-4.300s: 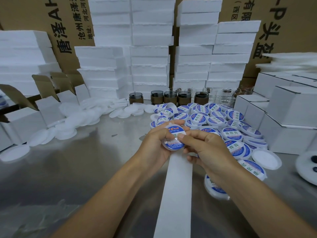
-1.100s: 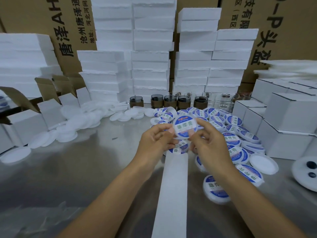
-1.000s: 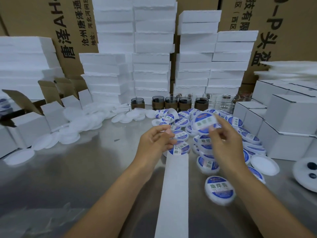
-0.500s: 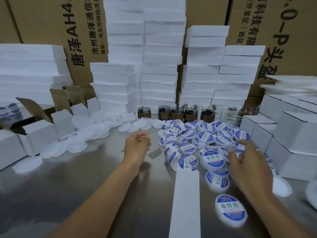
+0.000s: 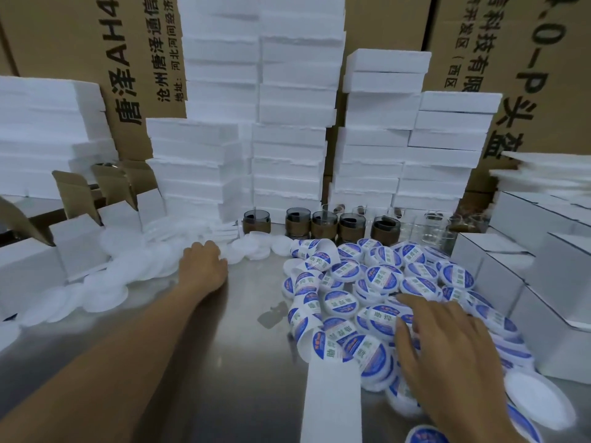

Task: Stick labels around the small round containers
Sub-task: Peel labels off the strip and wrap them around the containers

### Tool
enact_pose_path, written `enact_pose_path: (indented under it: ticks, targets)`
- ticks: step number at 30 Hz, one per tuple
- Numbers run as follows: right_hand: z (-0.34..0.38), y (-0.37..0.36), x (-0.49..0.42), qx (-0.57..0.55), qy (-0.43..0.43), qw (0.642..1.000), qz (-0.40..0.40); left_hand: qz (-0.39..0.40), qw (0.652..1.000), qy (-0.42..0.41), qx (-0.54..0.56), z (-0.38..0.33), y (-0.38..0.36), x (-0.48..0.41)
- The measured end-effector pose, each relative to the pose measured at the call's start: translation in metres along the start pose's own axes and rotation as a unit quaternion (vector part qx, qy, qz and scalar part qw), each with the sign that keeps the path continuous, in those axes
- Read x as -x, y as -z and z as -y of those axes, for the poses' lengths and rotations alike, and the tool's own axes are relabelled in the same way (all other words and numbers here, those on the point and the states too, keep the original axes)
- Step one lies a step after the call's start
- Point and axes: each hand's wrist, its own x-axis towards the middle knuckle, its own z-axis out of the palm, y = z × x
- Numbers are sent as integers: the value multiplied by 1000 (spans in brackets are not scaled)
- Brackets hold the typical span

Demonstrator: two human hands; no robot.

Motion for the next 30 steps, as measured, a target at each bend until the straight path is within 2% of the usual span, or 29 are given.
enact_pose_path:
  ticks: [5, 8, 11, 14, 18, 20, 22, 25, 30]
  targets:
    - [0, -1, 2, -11, -3, 1000, -8, -26, 999, -6, -20, 1, 2, 5]
    - [0, -1, 2, -19, -10, 1000, 1, -58, 991, -22, 123, -7, 12, 17]
    - [3, -1, 4, -26, -7, 1000, 3, -76, 954, -43, 285, -27, 33, 44]
    - [8, 2, 4, -51, -10, 999, -2, -67, 905, -28, 420, -53, 51, 85]
    - [17, 8, 6, -133, -30, 991, 8, 16, 830, -3, 557, -79, 62, 142]
    - [22, 12, 8, -230, -75, 969, 44, 58, 808, 1, 586, -85, 62, 162]
    - [29, 16, 10, -341, -121, 930, 68, 86, 792, -1, 604, -88, 61, 175]
    - [40, 21, 10, -471, -168, 862, 78, 114, 789, -18, 603, -89, 59, 186]
    - [45, 26, 7, -560, -219, 791, 115, 161, 773, -38, 613, -89, 61, 188]
